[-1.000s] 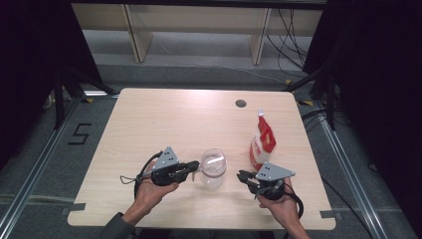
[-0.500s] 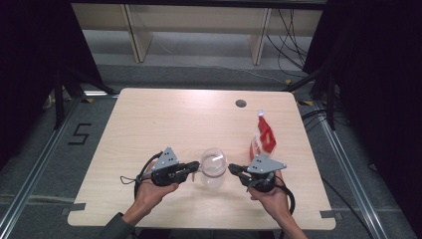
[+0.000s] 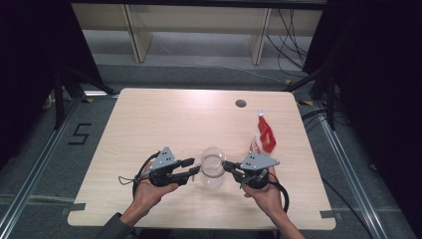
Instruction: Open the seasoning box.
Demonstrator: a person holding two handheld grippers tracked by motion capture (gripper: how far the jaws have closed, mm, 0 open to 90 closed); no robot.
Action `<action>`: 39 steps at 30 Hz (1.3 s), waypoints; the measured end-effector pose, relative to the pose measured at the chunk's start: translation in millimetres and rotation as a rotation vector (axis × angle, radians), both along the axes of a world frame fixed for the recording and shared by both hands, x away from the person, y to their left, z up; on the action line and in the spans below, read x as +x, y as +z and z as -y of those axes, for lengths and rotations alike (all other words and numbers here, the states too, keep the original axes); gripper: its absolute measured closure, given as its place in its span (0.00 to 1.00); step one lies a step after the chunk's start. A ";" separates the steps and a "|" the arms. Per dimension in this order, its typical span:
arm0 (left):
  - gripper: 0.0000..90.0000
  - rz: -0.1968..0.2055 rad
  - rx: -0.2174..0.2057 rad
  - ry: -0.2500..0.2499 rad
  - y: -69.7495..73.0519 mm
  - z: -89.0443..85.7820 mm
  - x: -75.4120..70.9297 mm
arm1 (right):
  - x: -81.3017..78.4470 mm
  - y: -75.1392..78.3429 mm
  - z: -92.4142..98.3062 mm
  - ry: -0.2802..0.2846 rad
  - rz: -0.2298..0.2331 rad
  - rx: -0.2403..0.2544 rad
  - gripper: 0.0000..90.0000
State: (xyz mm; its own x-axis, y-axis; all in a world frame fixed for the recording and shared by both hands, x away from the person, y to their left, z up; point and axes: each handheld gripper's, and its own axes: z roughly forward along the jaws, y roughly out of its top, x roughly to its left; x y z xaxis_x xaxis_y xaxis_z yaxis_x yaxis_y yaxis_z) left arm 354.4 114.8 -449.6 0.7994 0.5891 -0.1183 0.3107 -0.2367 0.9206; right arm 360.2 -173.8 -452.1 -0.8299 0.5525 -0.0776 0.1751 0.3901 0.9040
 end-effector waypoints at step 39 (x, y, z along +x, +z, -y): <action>0.21 -0.067 0.133 0.102 -43.8 -36.2 -38.9 | -5.8 13.9 -20.2 0.020 0.063 -0.001 0.94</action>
State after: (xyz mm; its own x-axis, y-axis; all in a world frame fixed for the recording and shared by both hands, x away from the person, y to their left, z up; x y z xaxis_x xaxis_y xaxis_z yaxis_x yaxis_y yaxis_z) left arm 315.6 151.0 -493.5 0.7274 0.6809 -0.0848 0.3989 -0.3191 0.8597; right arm 354.3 -153.7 -438.2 -0.8345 0.5354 -0.1303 0.1100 0.3936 0.9127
